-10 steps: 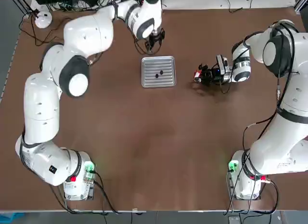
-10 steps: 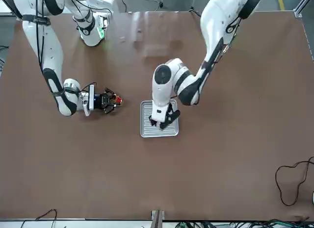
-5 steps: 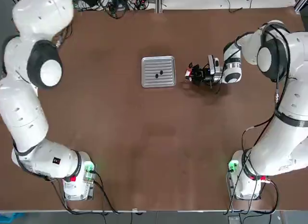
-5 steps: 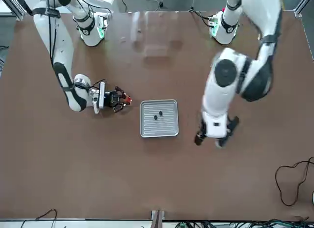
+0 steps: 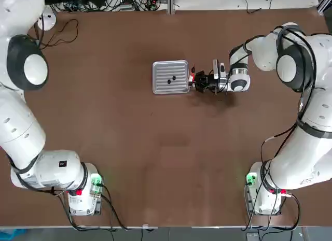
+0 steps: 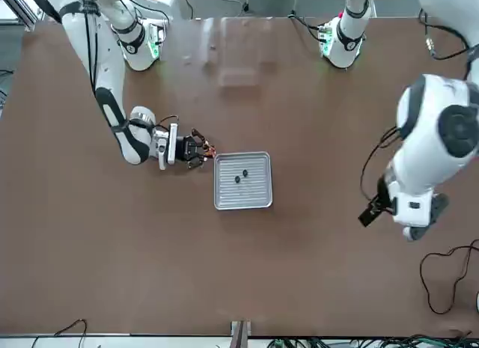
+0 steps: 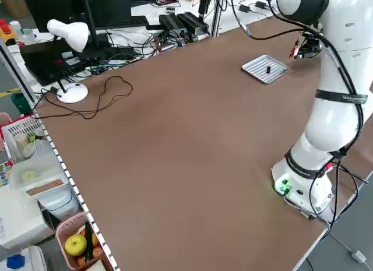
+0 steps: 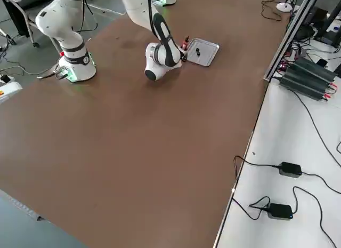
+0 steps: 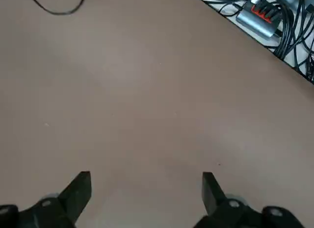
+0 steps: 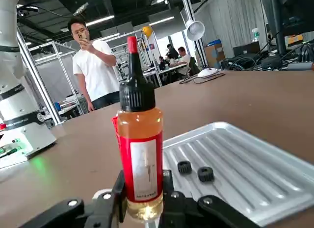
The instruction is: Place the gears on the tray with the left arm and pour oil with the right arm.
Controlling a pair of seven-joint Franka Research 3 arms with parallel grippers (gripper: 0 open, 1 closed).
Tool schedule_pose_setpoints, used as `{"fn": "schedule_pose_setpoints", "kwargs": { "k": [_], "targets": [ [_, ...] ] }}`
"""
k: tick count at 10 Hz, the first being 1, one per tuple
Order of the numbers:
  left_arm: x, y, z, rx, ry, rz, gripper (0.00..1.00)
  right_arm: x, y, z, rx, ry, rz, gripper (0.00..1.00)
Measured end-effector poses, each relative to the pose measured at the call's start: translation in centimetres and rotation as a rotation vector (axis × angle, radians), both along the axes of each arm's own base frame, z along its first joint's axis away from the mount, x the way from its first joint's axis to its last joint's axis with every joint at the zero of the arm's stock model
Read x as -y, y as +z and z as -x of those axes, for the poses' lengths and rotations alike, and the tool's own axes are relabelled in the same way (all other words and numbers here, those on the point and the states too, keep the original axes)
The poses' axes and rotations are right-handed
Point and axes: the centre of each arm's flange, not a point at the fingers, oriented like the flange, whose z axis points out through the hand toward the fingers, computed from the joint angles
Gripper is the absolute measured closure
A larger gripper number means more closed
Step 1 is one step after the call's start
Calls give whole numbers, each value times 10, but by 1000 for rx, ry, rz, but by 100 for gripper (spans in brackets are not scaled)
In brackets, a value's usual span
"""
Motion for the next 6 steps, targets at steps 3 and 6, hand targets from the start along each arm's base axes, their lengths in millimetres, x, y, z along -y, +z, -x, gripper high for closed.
{"fn": "schedule_pose_setpoints", "kwargs": {
  "k": [3, 6],
  "targets": [
    [-46, 28, 19, -30, -157, 17, 0, -49, 12, 20, -79, -2, 1, 69],
    [-75, 60, 46, -83, -362, 30, 0, -65, 19, 23, -172, 6, -23, 69]
  ]
}}
